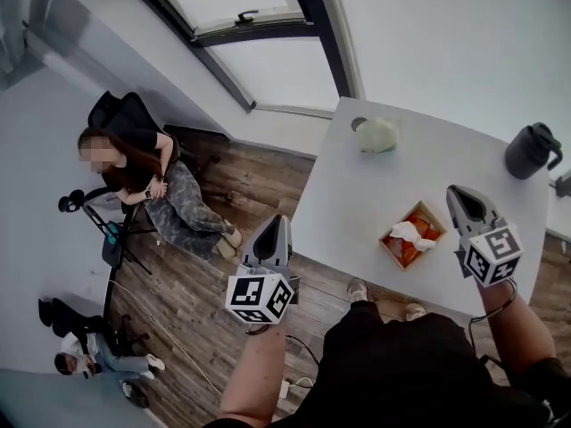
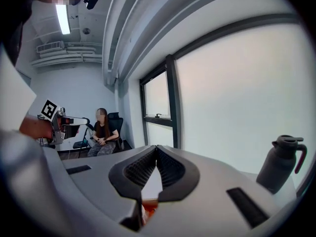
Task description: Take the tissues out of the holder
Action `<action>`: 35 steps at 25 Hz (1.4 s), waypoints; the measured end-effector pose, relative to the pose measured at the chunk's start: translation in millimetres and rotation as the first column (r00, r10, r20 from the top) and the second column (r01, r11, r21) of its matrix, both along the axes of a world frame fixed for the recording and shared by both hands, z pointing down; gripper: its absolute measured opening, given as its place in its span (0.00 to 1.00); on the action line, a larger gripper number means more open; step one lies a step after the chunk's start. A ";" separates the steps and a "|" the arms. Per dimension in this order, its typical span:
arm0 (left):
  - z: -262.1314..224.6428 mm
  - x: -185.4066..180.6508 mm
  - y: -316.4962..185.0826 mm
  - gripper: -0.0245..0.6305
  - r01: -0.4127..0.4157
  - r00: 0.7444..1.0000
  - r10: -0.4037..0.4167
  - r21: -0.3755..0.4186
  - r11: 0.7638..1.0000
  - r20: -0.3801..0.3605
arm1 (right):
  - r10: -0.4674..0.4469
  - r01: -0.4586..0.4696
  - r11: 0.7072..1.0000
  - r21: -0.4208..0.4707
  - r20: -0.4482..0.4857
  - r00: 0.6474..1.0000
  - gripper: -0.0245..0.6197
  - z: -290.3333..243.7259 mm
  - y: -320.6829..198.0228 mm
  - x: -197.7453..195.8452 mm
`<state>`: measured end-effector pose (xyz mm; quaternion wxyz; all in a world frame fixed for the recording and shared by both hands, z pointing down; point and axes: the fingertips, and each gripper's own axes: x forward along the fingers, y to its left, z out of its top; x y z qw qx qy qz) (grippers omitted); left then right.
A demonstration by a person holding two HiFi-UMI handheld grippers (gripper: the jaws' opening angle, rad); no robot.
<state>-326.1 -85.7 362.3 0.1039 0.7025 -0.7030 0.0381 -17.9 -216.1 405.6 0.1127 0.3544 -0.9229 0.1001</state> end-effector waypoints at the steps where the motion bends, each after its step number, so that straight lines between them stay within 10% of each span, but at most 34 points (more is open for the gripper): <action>1: 0.3 -2.8 -9.5 0.04 -0.033 0.999 0.033 -0.006 0.999 -0.003 | 0.023 -0.023 1.000 0.001 -0.006 1.000 0.05 -1.9 0.4 -2.5; 16: 33.0 22.9 -110.0 0.04 -0.416 0.908 0.415 -0.011 0.909 -0.058 | 0.253 -0.259 0.965 -0.042 -0.107 0.962 0.05 17.4 53.1 -10.0; 35: 84.0 67.3 -112.4 0.04 -0.425 0.905 0.422 -0.121 0.897 -0.052 | 0.129 -0.149 0.976 -0.156 -0.130 0.983 0.05 91.5 48.5 -23.8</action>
